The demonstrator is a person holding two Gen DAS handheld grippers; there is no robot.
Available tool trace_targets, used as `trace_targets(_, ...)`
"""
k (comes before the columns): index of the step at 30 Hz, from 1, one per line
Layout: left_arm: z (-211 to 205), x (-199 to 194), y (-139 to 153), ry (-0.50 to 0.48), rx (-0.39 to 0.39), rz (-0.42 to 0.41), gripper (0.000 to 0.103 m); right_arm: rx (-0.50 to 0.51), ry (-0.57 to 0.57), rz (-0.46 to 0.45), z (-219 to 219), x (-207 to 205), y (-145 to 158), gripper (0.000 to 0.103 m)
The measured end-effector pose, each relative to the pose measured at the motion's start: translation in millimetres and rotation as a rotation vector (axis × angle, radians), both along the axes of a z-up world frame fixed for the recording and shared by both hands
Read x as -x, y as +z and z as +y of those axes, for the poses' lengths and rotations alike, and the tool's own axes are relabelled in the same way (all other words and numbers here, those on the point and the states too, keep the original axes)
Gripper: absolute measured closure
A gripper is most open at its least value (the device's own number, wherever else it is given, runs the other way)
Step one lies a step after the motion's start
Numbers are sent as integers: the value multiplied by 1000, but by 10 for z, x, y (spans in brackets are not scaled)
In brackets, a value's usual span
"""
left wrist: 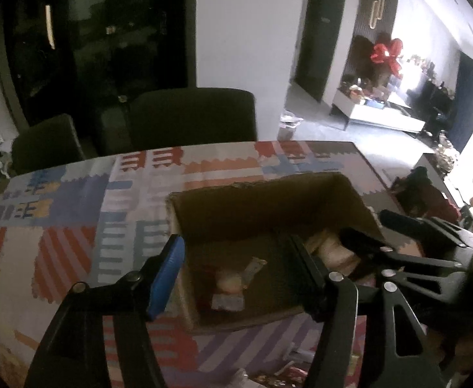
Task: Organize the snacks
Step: 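Withdraw both open tools from the box back toward the snack pile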
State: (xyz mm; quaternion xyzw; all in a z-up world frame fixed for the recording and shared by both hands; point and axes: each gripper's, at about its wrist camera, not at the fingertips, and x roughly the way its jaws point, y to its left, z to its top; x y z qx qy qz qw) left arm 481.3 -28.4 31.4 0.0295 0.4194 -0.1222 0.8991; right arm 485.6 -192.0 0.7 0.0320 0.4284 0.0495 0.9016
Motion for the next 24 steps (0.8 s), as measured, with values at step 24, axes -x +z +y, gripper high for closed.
trace_targets(24,322,1119,452,11,22,-141,34,-54,58,-118,256,973,454,40)
